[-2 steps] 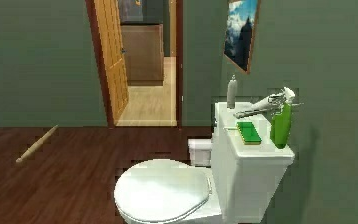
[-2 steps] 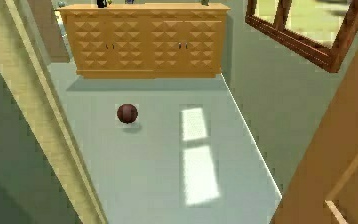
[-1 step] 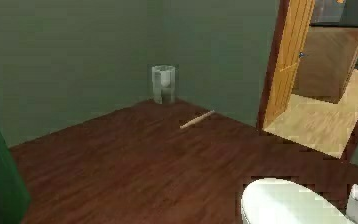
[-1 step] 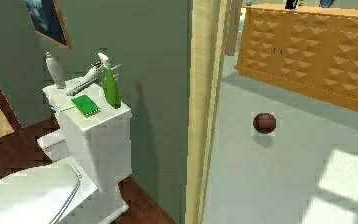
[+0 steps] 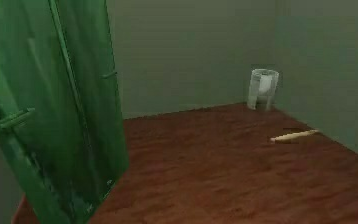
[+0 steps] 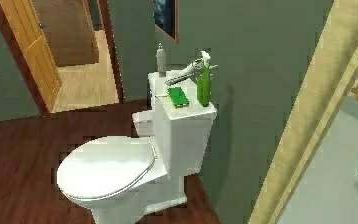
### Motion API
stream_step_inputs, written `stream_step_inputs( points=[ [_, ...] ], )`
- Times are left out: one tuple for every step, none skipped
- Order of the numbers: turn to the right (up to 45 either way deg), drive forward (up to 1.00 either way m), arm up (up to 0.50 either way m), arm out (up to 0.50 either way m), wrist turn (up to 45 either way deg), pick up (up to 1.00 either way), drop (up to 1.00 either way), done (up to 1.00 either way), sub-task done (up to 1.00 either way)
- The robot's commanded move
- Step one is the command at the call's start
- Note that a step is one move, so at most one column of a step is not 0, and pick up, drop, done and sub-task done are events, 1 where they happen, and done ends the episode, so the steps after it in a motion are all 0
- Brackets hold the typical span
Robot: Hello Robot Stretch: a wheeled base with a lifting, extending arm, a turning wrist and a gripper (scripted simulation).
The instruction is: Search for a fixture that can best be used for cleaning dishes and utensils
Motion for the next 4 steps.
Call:
stream_step_inputs(
  points=[
    [0.0,1.00,0.00,0.00,0.0,0.00,0.00,0.00,0.00],
    [0.0,0.45,0.00,0.00,0.0,0.00,0.00,0.00,0.00],
    [-45.0,0.00,0.00,0.00,0.0,0.00,0.00,0.00,0.00],
    [-15.0,0.00,0.00,0.00,0.0,0.00,0.00,0.00,0.00]
  ],
)
